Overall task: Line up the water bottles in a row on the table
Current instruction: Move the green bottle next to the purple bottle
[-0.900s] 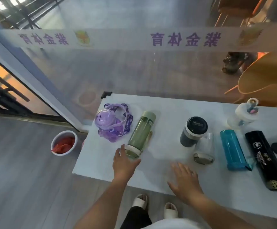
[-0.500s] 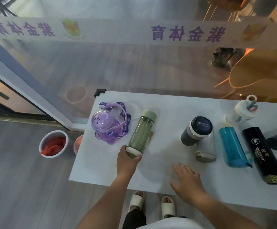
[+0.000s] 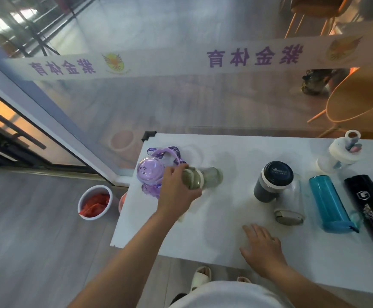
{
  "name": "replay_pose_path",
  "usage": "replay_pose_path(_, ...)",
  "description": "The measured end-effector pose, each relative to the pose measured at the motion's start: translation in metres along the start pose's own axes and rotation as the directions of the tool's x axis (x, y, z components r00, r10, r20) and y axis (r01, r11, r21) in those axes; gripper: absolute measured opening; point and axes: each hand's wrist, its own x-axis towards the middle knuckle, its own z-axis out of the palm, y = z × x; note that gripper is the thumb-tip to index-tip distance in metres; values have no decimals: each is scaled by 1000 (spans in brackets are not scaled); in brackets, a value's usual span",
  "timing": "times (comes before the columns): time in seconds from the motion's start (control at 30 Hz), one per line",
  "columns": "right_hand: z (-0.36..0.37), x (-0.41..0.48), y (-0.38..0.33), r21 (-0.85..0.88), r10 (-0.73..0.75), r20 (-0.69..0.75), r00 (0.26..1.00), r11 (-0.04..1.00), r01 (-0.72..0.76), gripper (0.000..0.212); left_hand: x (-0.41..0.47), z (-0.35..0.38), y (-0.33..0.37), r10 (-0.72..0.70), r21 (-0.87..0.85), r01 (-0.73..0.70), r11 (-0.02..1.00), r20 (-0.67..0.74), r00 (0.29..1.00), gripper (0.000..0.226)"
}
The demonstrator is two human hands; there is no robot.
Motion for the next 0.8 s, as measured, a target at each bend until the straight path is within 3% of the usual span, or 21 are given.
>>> replay_pose_path(0.17, 4, -2, 6, 1, 4, 40, 999, 1000, -4, 63, 36, -25, 38, 29, 154, -52, 987, 147, 989, 69)
replay_pose_path(0.4, 6, -6, 15, 12, 0, 46, 999, 1000, -1, 66, 42, -31, 40, 75, 330, -174, 928, 292, 954, 72)
replay_pose_path(0.7, 8, -8, 9, 33, 45, 47, 998, 998, -47, 65, 41, -38, 39, 81, 356, -225, 907, 377, 923, 82)
replay_pose_path(0.8, 6, -13, 8, 53, 95, 13, 995, 994, -96, 64, 34, -35, 52, 201, 408, -325, 853, 318, 926, 78)
